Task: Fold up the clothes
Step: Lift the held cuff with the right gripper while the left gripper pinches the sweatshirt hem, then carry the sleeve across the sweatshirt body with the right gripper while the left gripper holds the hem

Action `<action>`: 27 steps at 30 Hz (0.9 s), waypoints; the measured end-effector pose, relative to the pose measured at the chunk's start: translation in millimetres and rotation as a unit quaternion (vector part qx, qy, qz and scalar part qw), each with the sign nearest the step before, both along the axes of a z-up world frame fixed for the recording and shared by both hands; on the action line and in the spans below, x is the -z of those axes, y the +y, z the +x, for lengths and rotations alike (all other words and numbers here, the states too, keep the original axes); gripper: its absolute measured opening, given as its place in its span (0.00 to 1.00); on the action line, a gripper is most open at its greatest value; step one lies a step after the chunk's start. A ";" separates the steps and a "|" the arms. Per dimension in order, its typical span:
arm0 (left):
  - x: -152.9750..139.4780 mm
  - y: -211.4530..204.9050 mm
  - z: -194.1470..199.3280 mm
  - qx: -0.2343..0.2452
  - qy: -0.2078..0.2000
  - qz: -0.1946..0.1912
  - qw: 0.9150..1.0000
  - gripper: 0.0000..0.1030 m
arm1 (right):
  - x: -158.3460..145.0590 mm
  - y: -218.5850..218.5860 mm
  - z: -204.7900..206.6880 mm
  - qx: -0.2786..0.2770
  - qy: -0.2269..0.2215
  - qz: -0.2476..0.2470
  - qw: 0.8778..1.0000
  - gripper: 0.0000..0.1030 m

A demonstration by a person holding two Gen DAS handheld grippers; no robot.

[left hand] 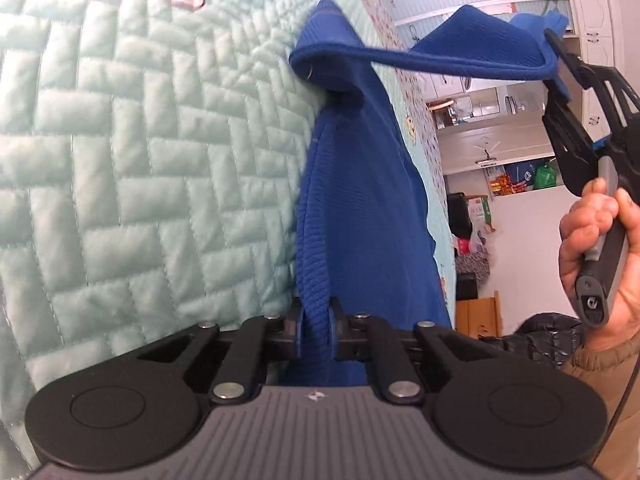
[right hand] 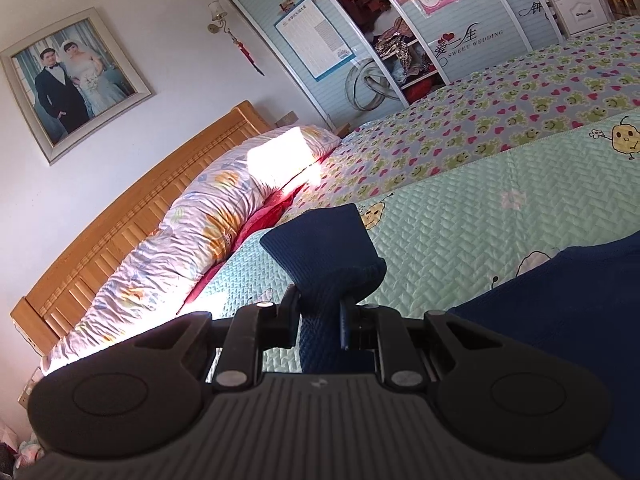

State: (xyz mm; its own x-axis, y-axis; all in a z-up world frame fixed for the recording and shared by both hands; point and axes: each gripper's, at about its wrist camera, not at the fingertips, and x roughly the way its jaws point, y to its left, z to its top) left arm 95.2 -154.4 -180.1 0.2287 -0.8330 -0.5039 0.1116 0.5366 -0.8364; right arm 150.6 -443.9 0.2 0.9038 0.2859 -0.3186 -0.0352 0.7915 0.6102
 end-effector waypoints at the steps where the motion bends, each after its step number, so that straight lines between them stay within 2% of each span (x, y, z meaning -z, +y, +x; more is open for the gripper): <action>1: -5.3 -2.5 -1.2 0.001 -0.017 0.015 1.000 0.11 | -3.1 -4.6 -1.6 0.005 -0.008 0.006 1.000 0.19; 3: -18.4 -10.4 -4.8 0.002 -0.060 0.054 0.997 0.11 | -9.4 -13.8 -4.9 0.015 -0.023 0.019 0.999 0.19; 4: -26.9 -17.0 -7.5 0.002 -0.092 0.083 0.992 0.11 | -14.9 -19.5 -8.8 0.018 -0.034 0.019 0.999 0.19; 6: -45.8 -31.7 -17.5 0.009 -0.157 0.140 0.978 0.11 | -26.4 -32.6 -22.0 0.030 -0.057 0.020 0.998 0.19; 9: -69.9 -57.9 -31.9 0.041 -0.228 0.168 0.958 0.11 | -39.6 -63.8 -47.8 0.063 -0.087 0.022 0.994 0.19; 12: -87.3 -93.5 -50.1 0.087 -0.293 0.200 0.931 0.11 | -40.8 -106.2 -78.3 0.111 -0.104 0.022 0.988 0.19; 14: -88.9 -118.3 -65.3 0.128 -0.324 0.230 0.909 0.12 | -34.8 -133.9 -101.6 0.143 -0.108 0.010 0.984 0.19; 18: -70.7 -151.2 -93.6 0.196 -0.361 0.302 0.860 0.13 | -1.2 -176.2 -151.4 0.191 -0.093 0.026 0.977 0.19; 19: -65.6 -155.9 -96.9 0.205 -0.360 0.314 0.854 0.13 | 12.9 -182.5 -160.5 0.197 -0.083 0.037 0.976 0.19; 22: -53.7 -159.6 -92.5 0.205 -0.335 0.340 0.855 0.15 | 55.0 -192.1 -174.6 0.203 -0.044 0.061 0.976 0.19; 23: -54.1 -158.7 -91.8 0.201 -0.329 0.339 0.858 0.15 | 68.5 -194.0 -177.3 0.203 -0.031 0.068 0.976 0.19; 25: -57.3 -155.8 -91.7 0.195 -0.315 0.330 0.868 0.22 | 85.1 -200.2 -182.0 0.208 -0.022 0.082 0.974 0.19; 27: -58.5 -152.8 -90.9 0.190 -0.301 0.318 0.879 0.37 | 101.0 -206.4 -186.9 0.214 -0.013 0.096 0.972 0.19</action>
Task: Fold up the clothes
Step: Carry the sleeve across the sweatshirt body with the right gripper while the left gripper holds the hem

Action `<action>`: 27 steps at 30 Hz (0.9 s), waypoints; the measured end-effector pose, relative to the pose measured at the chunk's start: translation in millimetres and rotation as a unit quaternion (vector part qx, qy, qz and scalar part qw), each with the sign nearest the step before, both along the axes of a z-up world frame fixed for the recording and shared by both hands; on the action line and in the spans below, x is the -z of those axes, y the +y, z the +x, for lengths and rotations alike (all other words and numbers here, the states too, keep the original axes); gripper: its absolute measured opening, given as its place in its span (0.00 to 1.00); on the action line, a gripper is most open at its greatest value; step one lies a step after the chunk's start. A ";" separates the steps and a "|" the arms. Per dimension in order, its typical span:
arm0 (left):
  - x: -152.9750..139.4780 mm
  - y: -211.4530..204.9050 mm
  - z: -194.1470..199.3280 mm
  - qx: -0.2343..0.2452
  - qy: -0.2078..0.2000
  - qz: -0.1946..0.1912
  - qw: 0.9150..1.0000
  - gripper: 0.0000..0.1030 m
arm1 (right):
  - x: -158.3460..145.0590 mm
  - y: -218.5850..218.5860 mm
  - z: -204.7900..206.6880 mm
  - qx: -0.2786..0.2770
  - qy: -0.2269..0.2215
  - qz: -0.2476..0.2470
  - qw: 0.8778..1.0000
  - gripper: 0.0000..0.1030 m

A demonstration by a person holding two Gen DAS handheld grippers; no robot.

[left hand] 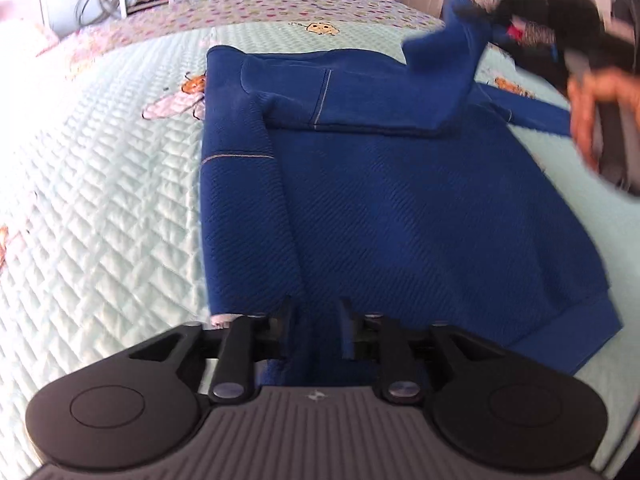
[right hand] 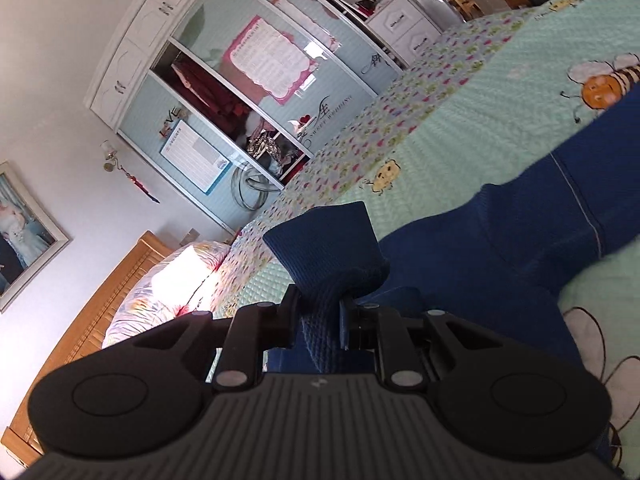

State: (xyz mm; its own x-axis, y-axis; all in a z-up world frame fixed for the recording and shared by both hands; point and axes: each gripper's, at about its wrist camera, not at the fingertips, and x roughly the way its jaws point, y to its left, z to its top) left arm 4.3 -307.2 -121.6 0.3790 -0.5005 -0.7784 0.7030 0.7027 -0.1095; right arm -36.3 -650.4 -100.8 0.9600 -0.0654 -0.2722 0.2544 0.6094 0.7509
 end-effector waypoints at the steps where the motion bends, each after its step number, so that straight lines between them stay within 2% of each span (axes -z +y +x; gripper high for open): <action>1: -0.6 0.1 -0.1 -0.006 0.006 -0.005 1.000 0.39 | 0.0 -4.4 -4.4 0.003 -0.005 0.004 1.000 0.19; 3: -2.1 1.0 -0.7 -0.021 0.016 -0.012 1.000 0.41 | 0.0 -13.3 -13.1 0.009 -0.016 0.011 1.000 0.19; 6: -8.6 18.0 1.5 -0.051 0.046 -0.061 0.996 0.42 | -7.4 -24.6 -24.6 0.013 -0.035 0.012 0.999 0.19; 9: -18.3 28.4 0.5 -0.083 0.095 -0.144 0.982 0.46 | -16.8 -32.3 -26.7 0.011 -0.042 0.008 0.999 0.19; 12: -25.7 56.5 -2.5 -0.116 0.115 -0.198 0.966 0.49 | -26.5 -37.7 -25.3 0.008 -0.045 -0.007 0.999 0.19; 14: -27.7 71.5 -8.9 -0.140 0.106 -0.190 0.966 0.50 | -29.5 -43.3 -24.0 0.010 -0.045 -0.019 0.999 0.19; 17: -29.1 87.4 -27.3 -0.151 0.090 -0.147 0.973 0.52 | -21.7 -49.9 -20.4 0.012 -0.033 -0.009 0.999 0.19; 19: -29.7 93.0 -36.6 -0.148 0.078 -0.140 0.976 0.52 | -13.0 -51.3 -20.0 0.011 -0.024 0.001 1.000 0.19; 21: -31.6 90.3 -48.5 -0.135 0.049 -0.127 0.981 0.53 | -6.8 -50.3 -20.6 0.008 -0.018 0.001 1.000 0.19; 23: -30.4 77.3 -54.6 -0.123 0.003 -0.076 0.989 0.54 | -1.1 -49.0 -21.6 0.006 -0.015 0.006 1.000 0.19; 24: -29.3 70.3 -57.1 -0.118 -0.020 -0.049 0.992 0.54 | 0.6 -49.0 -22.0 0.006 -0.014 0.009 1.000 0.19; 27: -17.5 58.3 -50.8 -0.094 -0.057 -0.012 0.994 0.52 | -2.4 -51.0 -18.4 0.002 -0.012 0.005 1.000 0.19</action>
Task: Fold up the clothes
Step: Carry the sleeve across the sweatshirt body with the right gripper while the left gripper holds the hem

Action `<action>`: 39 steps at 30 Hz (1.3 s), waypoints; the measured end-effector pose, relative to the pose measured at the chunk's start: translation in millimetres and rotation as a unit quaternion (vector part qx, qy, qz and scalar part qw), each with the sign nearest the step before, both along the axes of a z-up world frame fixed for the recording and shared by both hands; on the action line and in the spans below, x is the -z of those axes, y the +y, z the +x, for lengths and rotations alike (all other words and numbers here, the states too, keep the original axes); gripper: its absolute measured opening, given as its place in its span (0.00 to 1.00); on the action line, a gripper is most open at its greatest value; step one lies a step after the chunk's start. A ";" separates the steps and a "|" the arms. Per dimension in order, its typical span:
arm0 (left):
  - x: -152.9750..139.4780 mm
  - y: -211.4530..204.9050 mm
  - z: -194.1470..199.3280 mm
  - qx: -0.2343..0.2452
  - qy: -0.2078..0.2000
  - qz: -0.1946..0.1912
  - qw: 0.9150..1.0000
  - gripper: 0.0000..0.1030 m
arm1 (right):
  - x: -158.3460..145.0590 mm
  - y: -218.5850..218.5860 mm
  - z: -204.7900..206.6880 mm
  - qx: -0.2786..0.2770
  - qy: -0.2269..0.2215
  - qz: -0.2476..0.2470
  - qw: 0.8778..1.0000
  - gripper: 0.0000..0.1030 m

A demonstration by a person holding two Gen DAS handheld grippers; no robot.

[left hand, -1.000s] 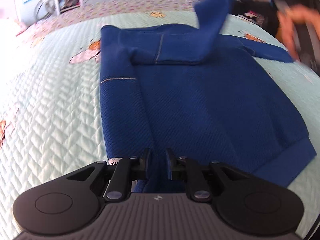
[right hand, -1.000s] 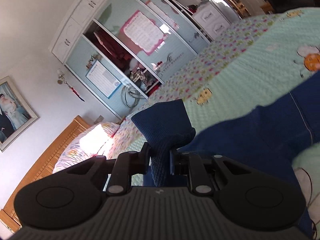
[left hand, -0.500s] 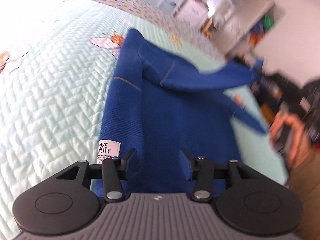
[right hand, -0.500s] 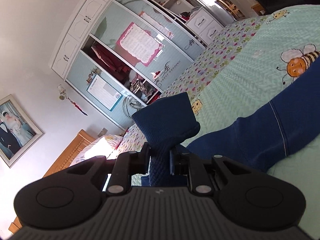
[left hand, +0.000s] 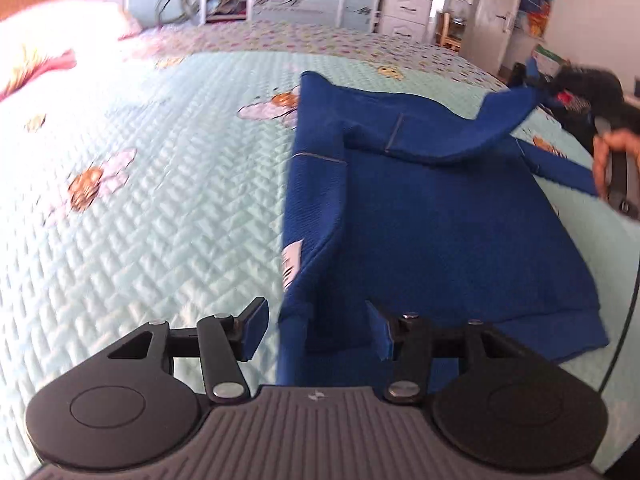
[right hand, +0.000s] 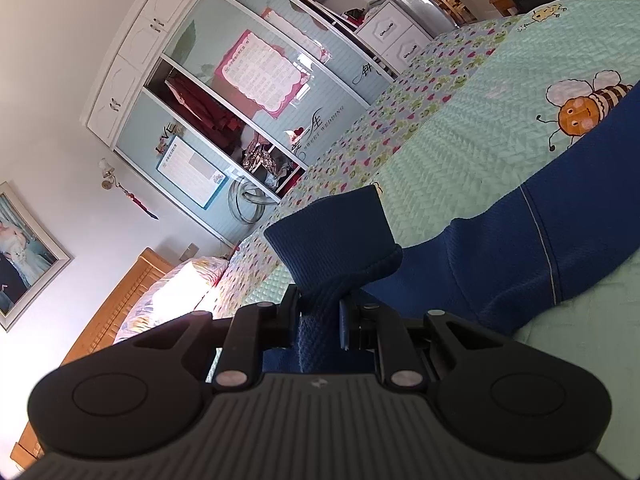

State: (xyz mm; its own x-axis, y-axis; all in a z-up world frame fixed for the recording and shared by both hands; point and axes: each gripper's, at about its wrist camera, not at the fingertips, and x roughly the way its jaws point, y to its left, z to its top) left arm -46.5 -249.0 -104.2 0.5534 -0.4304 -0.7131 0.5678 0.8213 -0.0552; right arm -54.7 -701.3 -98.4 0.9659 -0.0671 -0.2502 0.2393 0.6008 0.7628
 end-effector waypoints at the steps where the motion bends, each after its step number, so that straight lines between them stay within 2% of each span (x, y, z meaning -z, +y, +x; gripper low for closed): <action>1: 4.3 -6.4 3.1 0.005 0.001 0.016 1.000 0.48 | -4.9 -1.8 3.1 -0.004 -0.002 -0.005 1.000 0.19; 3: 8.1 -18.8 7.5 0.016 0.001 0.026 1.000 0.22 | -16.8 -5.8 9.4 -0.010 -0.009 -0.017 1.000 0.19; 6: -0.6 -37.9 3.6 0.041 -0.011 0.028 0.999 0.22 | -43.0 -14.6 18.6 -0.018 -0.028 -0.045 0.998 0.19; 9: 4.1 -63.0 -1.7 0.071 -0.021 0.066 0.995 0.22 | -57.3 -23.5 26.7 -0.018 -0.031 -0.068 0.997 0.19; 14: 22.2 -66.2 -1.3 0.066 0.007 0.076 0.995 0.25 | -33.8 -36.6 17.3 0.018 -0.004 -0.060 0.998 0.19; 16: 18.9 -63.6 -2.6 0.053 0.015 0.075 0.996 0.26 | -19.7 -38.0 14.9 0.015 0.007 -0.049 0.999 0.19; 18: 12.6 -58.0 5.7 0.033 0.038 0.044 0.998 0.26 | -7.0 -36.8 15.6 0.006 0.021 -0.043 0.999 0.19; 22: -8.5 -35.6 27.9 -0.022 0.067 -0.056 0.996 0.25 | -9.9 -32.9 24.1 -0.002 0.010 -0.030 0.999 0.19; 23: -13.2 -24.8 35.9 -0.045 0.081 -0.095 0.991 0.23 | -15.2 -33.6 27.1 -0.003 0.002 -0.027 1.000 0.19; 24: -15.2 -10.6 43.5 -0.066 0.105 -0.153 0.981 0.19 | -22.5 -34.6 30.1 -0.004 -0.006 -0.027 1.000 0.19; 25: -15.5 4.6 50.2 -0.082 0.130 -0.215 0.964 0.18 | -29.9 -35.6 33.1 -0.005 -0.014 -0.026 1.000 0.19; 27: -14.5 27.9 55.7 -0.104 0.158 -0.313 0.931 0.17 | -44.2 -37.0 37.8 -0.007 -0.029 -0.029 0.999 0.19; 28: -14.6 32.6 56.0 -0.106 0.161 -0.334 0.923 0.17 | -50.9 -37.4 38.3 -0.008 -0.037 -0.032 0.999 0.19; 29: -14.4 30.8 55.4 -0.099 0.159 -0.331 0.925 0.17 | -57.5 -37.7 38.9 -0.009 -0.045 -0.036 0.998 0.19; 30: -13.2 24.1 52.9 -0.088 0.154 -0.311 0.934 0.17 | -63.9 -38.1 39.4 -0.010 -0.052 -0.039 0.998 0.19; 31: -11.8 15.5 49.3 -0.077 0.148 -0.284 0.944 0.17 | -67.2 -37.9 39.8 -0.012 -0.053 -0.044 0.998 0.19; 32: -10.4 3.9 42.9 -0.062 0.128 -0.247 0.959 0.18 | -68.6 -36.1 40.9 -0.014 -0.047 -0.051 0.998 0.19; 34: -5.5 -22.8 26.1 -0.027 0.075 -0.137 0.987 0.34 | -62.9 -33.9 44.2 -0.017 -0.015 -0.064 0.998 0.19; 35: -2.8 -36.1 17.6 -0.010 0.048 -0.078 0.996 0.54 | -58.0 -33.0 45.6 -0.017 0.003 -0.069 0.997 0.19; 36: 2.7 -46.8 9.7 0.005 0.019 -0.020 1.000 0.62 | -49.6 -33.9 45.7 -0.013 0.020 -0.067 0.997 0.19; 37: 8.1 -56.2 1.9 0.014 -0.012 0.031 0.999 0.62 | -41.0 -34.8 45.7 -0.009 0.037 -0.065 0.997 0.19; 39: 16.8 -65.8 -7.3 0.030 -0.044 0.078 0.995 0.62 | -20.7 -39.6 42.1 0.003 0.060 -0.046 0.997 0.19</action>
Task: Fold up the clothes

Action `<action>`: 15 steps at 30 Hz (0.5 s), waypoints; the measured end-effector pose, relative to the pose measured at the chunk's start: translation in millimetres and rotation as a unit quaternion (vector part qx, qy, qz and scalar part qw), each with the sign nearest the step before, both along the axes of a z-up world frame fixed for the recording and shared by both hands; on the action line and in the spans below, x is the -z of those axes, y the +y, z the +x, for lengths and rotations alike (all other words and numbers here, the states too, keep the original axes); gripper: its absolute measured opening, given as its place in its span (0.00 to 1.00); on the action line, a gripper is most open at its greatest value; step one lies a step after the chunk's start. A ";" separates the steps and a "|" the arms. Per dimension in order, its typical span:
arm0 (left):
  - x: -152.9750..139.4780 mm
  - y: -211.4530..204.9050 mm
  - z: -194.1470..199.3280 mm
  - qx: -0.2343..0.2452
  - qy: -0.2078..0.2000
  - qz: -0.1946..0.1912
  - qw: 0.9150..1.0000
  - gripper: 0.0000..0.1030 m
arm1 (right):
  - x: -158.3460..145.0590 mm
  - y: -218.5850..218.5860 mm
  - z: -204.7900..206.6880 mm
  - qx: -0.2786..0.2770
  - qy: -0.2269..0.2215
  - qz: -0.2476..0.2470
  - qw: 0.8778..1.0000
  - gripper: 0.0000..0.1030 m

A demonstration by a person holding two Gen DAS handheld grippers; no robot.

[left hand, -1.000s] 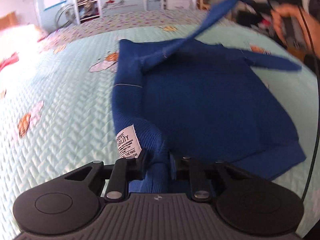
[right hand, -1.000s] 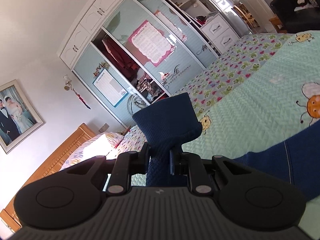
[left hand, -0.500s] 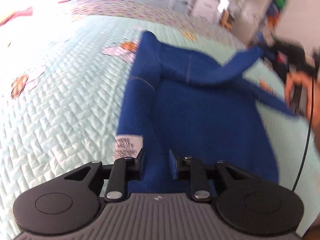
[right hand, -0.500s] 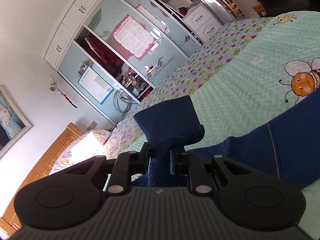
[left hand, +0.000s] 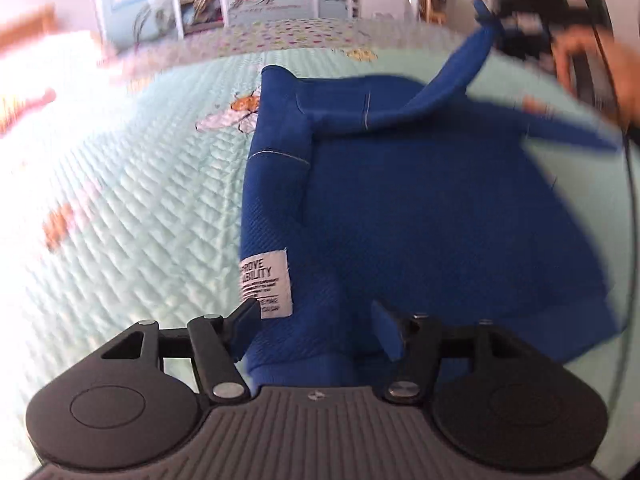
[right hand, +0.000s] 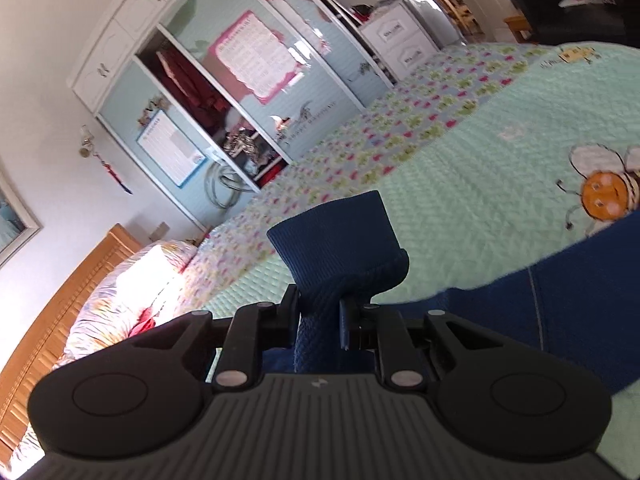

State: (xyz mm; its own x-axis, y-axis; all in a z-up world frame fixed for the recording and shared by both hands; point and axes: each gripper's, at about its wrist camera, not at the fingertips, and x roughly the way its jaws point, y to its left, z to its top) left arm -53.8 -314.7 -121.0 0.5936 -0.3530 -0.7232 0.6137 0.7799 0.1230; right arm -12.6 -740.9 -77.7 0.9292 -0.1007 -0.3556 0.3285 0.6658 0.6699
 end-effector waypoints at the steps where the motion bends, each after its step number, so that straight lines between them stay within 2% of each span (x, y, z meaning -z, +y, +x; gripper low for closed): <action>1: 4.4 -3.6 -3.8 0.009 -0.013 0.018 1.000 0.62 | 9.3 -2.3 -2.9 0.005 0.007 0.007 1.000 0.19; 2: 7.6 -4.9 -4.8 0.012 -0.014 0.024 1.000 0.61 | 18.4 -4.6 -5.9 0.010 0.014 0.015 1.000 0.20; 4: 6.9 1.8 0.8 0.006 0.010 0.006 1.000 0.54 | 35.6 -10.3 -17.1 0.031 0.027 0.041 0.998 0.24; 6: 5.3 9.0 7.3 -0.002 0.031 -0.012 0.999 0.42 | 55.5 -16.0 -35.9 0.070 0.048 0.084 0.993 0.35; 8: 5.1 13.6 12.9 -0.010 0.039 -0.017 0.999 0.33 | 74.3 -19.4 -55.3 0.099 0.076 0.116 0.985 0.39; 12: 4.1 16.1 14.3 -0.011 0.058 -0.036 0.998 0.26 | 92.7 -22.2 -79.7 0.099 0.057 0.138 0.984 0.52; 15: -0.4 16.8 13.5 -0.006 0.062 -0.038 0.997 0.22 | 98.5 -24.3 -84.5 0.092 0.038 0.149 0.984 0.56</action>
